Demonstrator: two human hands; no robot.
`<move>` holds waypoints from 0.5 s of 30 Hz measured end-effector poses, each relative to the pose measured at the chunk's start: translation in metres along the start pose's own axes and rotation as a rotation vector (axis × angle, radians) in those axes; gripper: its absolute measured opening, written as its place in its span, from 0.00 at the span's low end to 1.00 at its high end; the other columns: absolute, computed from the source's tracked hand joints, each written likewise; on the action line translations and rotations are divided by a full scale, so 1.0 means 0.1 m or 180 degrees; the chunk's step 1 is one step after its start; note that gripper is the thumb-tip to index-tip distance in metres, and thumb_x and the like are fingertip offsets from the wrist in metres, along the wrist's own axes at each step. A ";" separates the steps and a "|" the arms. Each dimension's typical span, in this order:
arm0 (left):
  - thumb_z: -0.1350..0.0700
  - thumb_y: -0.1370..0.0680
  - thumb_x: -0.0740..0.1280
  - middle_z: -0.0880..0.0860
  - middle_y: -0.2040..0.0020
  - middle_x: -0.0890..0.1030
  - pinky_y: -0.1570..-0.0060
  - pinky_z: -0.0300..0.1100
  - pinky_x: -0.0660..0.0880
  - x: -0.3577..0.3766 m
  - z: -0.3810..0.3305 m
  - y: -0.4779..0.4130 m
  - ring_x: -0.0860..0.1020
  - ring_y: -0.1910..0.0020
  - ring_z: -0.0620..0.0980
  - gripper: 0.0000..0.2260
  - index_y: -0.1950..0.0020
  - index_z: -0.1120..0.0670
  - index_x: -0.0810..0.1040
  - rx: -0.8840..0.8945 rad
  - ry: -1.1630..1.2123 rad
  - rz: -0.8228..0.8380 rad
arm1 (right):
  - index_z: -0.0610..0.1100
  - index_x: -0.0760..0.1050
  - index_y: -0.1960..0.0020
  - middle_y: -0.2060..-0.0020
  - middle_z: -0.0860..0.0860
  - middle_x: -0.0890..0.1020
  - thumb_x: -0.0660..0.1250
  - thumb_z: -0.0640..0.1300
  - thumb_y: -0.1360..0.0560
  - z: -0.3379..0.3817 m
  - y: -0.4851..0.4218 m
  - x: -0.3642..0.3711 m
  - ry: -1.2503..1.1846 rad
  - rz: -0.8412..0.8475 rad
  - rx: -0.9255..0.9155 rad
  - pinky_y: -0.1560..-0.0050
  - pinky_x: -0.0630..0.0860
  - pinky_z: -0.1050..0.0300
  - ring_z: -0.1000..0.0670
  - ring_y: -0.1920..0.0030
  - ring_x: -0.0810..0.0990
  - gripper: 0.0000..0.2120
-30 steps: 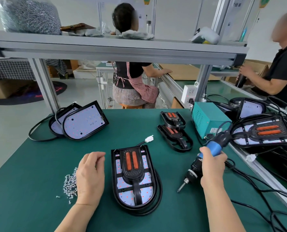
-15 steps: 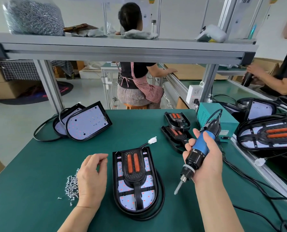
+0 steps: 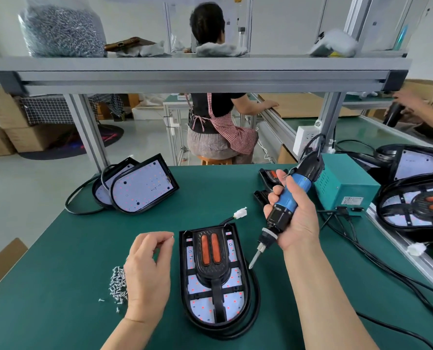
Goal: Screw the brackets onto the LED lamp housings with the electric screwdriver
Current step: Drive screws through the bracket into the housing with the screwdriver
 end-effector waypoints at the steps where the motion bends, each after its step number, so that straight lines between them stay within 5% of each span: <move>1: 0.63 0.23 0.71 0.42 0.56 0.80 0.53 0.27 0.70 0.01 -0.08 0.01 0.78 0.54 0.44 0.10 0.57 0.47 0.81 0.0074 0.0036 0.0087 | 0.45 0.78 0.41 0.66 0.52 0.76 0.71 0.49 0.29 -0.03 -0.01 0.00 0.0004 0.0003 -0.0010 0.71 0.67 0.64 0.55 0.70 0.73 0.19; 8: 0.61 0.24 0.73 0.41 0.60 0.78 0.49 0.43 0.70 0.34 -0.46 0.07 0.76 0.53 0.43 0.11 0.62 0.47 0.79 0.0313 -0.0213 0.0912 | 0.48 0.77 0.48 0.66 0.54 0.77 0.74 0.51 0.32 -0.12 -0.02 -0.13 -0.0367 -0.0424 -0.0035 0.71 0.65 0.63 0.55 0.69 0.74 0.15; 15: 0.59 0.23 0.71 0.42 0.59 0.77 0.45 0.30 0.60 0.58 -0.57 0.14 0.71 0.52 0.41 0.10 0.62 0.49 0.79 0.0356 -0.0461 0.1154 | 0.47 0.76 0.58 0.69 0.54 0.77 0.75 0.45 0.26 -0.03 0.01 -0.29 -0.0800 -0.1143 -0.0249 0.65 0.73 0.63 0.55 0.70 0.75 0.08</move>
Point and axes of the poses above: each hand's wrist, its own y-axis away from the middle knuckle, its own x-axis out of the palm, z = x × y, the point moved 6 cm from there along -y, towards the middle knuckle
